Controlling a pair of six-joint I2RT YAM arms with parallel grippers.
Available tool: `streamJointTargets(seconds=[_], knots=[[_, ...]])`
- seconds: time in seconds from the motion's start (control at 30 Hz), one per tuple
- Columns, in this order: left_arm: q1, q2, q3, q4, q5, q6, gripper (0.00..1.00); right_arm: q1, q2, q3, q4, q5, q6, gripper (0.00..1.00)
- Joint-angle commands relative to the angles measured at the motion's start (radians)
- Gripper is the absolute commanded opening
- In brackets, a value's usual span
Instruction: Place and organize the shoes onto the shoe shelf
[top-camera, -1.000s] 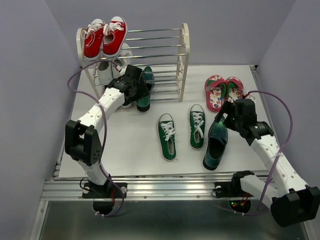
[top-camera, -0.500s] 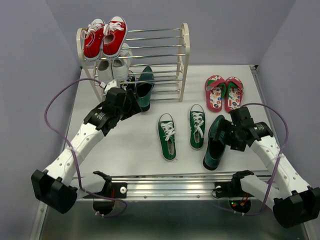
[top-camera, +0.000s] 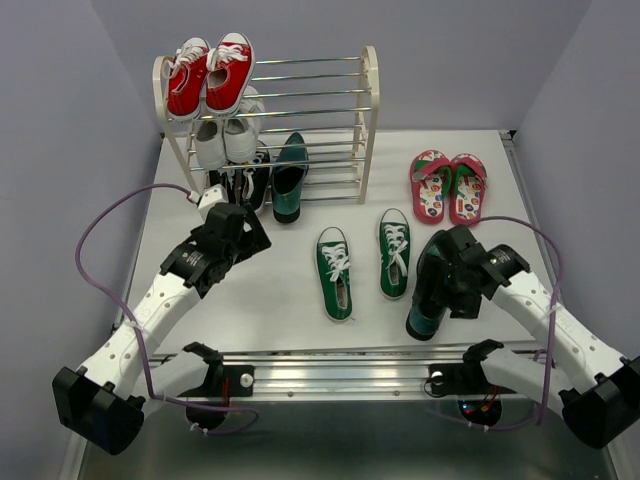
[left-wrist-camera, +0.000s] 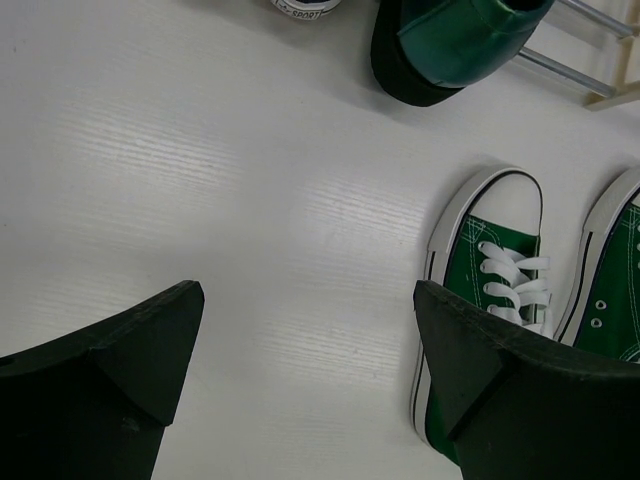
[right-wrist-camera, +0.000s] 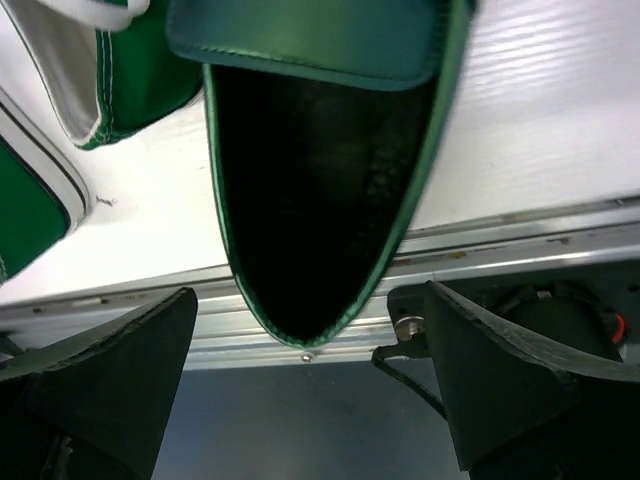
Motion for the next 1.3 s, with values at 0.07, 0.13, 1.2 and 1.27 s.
streamJointTargets(seconds=[0.07,0.13,1.2,1.27], knots=[[0.002,-0.007,-0.005,0.036,-0.010,0.024,0.99,0.005,-0.056,0.114,-0.206,0.212,0.204,1.00],[0.000,-0.005,-0.008,0.047,-0.004,0.027,0.99,0.005,-0.056,0.099,-0.235,0.229,0.271,1.00],[0.028,0.019,-0.031,0.090,0.042,0.041,0.99,0.005,0.046,0.248,-0.244,0.186,0.123,0.01],[0.029,0.022,-0.023,0.078,0.035,0.039,0.99,0.005,0.061,0.299,-0.243,0.177,0.094,0.01]])
